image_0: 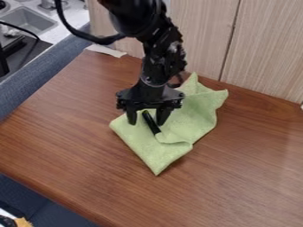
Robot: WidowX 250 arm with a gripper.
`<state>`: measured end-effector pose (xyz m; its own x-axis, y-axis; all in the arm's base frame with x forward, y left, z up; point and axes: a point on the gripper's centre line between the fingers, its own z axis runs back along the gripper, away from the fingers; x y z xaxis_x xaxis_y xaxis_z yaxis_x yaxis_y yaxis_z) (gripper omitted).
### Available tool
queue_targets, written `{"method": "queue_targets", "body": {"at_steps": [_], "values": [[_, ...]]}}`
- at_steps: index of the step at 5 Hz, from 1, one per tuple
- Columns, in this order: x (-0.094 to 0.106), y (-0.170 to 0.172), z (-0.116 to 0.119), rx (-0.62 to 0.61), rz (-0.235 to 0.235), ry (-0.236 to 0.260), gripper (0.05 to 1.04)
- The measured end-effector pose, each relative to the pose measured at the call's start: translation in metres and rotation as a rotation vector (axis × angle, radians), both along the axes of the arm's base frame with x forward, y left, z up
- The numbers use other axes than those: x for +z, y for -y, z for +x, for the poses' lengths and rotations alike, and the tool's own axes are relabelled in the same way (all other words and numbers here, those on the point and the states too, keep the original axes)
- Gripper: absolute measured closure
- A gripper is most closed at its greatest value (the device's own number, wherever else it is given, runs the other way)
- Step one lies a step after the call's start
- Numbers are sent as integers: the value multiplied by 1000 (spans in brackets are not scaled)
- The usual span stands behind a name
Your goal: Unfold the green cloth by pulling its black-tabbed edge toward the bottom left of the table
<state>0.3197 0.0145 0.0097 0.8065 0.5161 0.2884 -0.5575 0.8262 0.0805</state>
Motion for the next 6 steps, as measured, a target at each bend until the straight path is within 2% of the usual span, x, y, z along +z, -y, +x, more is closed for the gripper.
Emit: {"method": "queue_targets", "body": {"at_steps": [1,2,3,4,5,6], "values": [[-7,0,1,11,0,-16,697],[-6,-1,2,16,15,-13,909],[-6,0,2,25,11,-9,1012],[-4,1,3,23,10,-2,1026],[15,-1,2,27,17,55,1027],[33,-6,-13,41,28,94,1028]]}}
